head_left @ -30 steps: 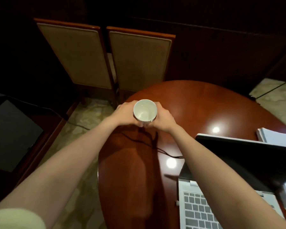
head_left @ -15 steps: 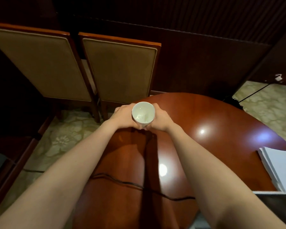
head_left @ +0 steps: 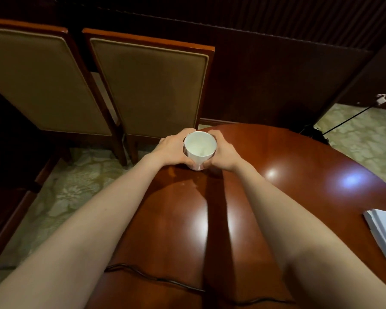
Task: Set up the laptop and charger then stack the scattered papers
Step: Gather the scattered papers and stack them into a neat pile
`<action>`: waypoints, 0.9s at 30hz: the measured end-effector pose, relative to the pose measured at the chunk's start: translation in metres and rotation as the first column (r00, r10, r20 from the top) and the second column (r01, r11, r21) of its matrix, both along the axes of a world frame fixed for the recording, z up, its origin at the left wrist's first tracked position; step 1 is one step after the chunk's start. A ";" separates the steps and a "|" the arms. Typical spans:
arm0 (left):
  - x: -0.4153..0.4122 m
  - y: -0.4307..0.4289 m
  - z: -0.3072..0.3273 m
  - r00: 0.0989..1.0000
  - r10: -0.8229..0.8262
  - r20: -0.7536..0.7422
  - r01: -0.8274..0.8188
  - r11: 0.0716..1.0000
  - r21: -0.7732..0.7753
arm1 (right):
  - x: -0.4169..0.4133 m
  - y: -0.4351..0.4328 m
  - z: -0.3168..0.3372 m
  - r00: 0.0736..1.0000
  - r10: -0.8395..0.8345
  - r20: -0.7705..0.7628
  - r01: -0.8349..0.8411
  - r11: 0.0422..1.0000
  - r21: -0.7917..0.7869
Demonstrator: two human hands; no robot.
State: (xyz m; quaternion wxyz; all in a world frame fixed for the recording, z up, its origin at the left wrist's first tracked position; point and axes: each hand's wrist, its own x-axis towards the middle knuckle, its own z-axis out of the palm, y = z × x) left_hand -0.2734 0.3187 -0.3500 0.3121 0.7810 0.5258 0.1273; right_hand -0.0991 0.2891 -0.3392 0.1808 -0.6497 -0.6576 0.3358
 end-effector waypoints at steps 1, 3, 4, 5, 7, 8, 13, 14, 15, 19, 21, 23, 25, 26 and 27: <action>0.002 0.003 0.000 1.000 0.002 -0.006 -0.002 1.000 0.002 | 0.002 0.002 0.000 1.000 0.006 -0.006 -0.006 1.000 0.004; 0.006 0.007 -0.002 1.000 0.008 -0.008 -0.008 1.000 0.007 | 0.007 0.007 0.001 1.000 0.010 -0.011 -0.010 1.000 0.009; 0.008 0.009 -0.002 1.000 0.008 -0.002 -0.008 1.000 0.010 | 0.009 0.010 0.001 1.000 0.008 -0.011 -0.008 1.000 0.012; 0.010 0.011 -0.003 1.000 0.010 0.004 -0.010 1.000 0.013 | 0.011 0.012 0.000 1.000 0.005 -0.011 -0.005 1.000 0.014; 0.013 0.013 -0.003 1.000 0.012 0.010 -0.012 1.000 0.021 | 0.015 0.016 -0.001 1.000 0.001 -0.016 -0.001 1.000 0.016; 0.015 0.014 -0.004 1.000 0.015 0.011 -0.015 1.000 0.027 | 0.016 0.018 -0.001 1.000 0.000 -0.018 0.000 1.000 0.015; 0.021 0.022 -0.003 1.000 0.014 -0.001 -0.014 0.999 0.038 | 0.019 0.027 -0.002 1.000 0.003 -0.003 -0.003 1.000 0.017; 0.022 0.024 -0.003 1.000 0.017 -0.008 -0.017 0.999 0.036 | 0.019 0.029 -0.001 1.000 0.000 0.000 0.000 1.000 0.017; 0.023 0.026 -0.004 1.000 0.020 -0.014 -0.019 0.999 0.036 | 0.020 0.031 -0.002 1.000 -0.001 0.002 0.001 1.000 0.015; 0.028 0.032 -0.008 0.999 0.037 0.000 -0.037 0.999 0.025 | 0.021 0.036 -0.001 1.000 -0.007 0.019 0.007 1.000 0.010; 0.030 0.034 -0.008 0.999 0.042 0.004 -0.042 0.999 0.026 | 0.022 0.038 0.000 1.000 -0.008 0.025 0.008 1.000 0.005; 0.032 0.037 -0.008 0.999 0.040 -0.001 -0.040 0.999 0.035 | 0.023 0.040 0.001 1.000 -0.011 0.029 0.011 1.000 0.007; 0.034 0.037 -0.006 0.999 0.034 -0.018 -0.033 0.998 0.048 | 0.023 0.040 0.001 0.999 -0.011 0.040 0.010 1.000 0.015; 0.035 0.038 -0.005 0.999 0.036 -0.025 -0.034 0.998 0.051 | 0.023 0.040 0.002 0.999 -0.016 0.039 0.015 1.000 0.011; 0.035 0.039 -0.005 0.999 0.033 -0.024 -0.031 0.998 0.053 | 0.023 0.041 0.001 0.999 -0.021 0.033 0.021 1.000 0.013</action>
